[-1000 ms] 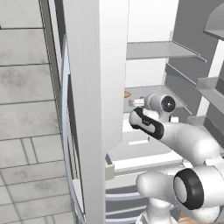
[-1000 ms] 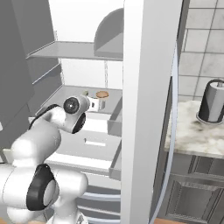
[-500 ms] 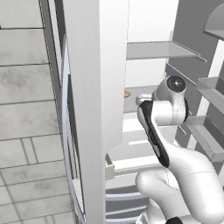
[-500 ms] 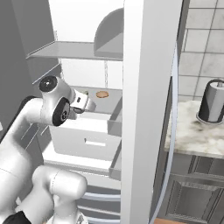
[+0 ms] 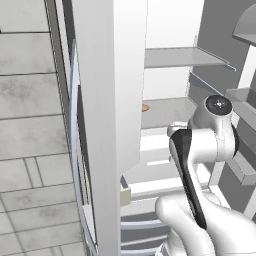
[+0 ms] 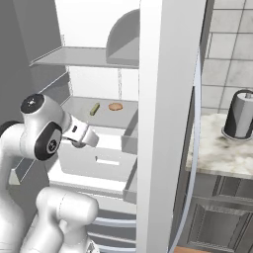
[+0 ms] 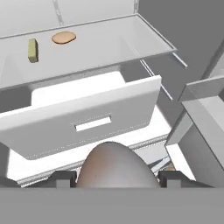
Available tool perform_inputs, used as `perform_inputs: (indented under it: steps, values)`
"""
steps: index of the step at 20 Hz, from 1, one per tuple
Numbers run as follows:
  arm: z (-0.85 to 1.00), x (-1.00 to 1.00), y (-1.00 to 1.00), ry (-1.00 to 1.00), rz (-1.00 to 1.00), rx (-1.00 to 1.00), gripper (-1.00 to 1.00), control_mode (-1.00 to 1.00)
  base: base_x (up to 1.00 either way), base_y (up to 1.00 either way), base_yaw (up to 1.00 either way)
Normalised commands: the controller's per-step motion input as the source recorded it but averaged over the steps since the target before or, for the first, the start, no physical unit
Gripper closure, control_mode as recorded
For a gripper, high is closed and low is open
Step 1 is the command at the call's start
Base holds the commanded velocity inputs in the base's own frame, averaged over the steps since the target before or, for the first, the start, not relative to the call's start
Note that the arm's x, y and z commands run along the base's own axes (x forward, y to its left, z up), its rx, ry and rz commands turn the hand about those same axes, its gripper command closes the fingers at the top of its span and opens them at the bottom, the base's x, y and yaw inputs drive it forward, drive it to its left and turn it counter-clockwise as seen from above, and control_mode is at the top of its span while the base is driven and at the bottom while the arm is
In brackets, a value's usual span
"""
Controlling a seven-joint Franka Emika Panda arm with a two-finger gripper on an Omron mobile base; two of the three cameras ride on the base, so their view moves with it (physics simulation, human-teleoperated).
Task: Pick the egg and butter from the fridge and place them by the bowl for mixing.
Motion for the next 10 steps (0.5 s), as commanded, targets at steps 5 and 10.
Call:
perform_inputs:
  steps: [5, 10]
  values:
    - [0.0, -0.82, -0.02, 0.0, 0.0, 0.04, 1.0, -1.0, 0.0, 0.0, 0.0]
    - [0.2, -0.23, 0.0, -0.05, 0.0, 0.01, 1.0, -1.0, 0.0, 0.0, 0.0]
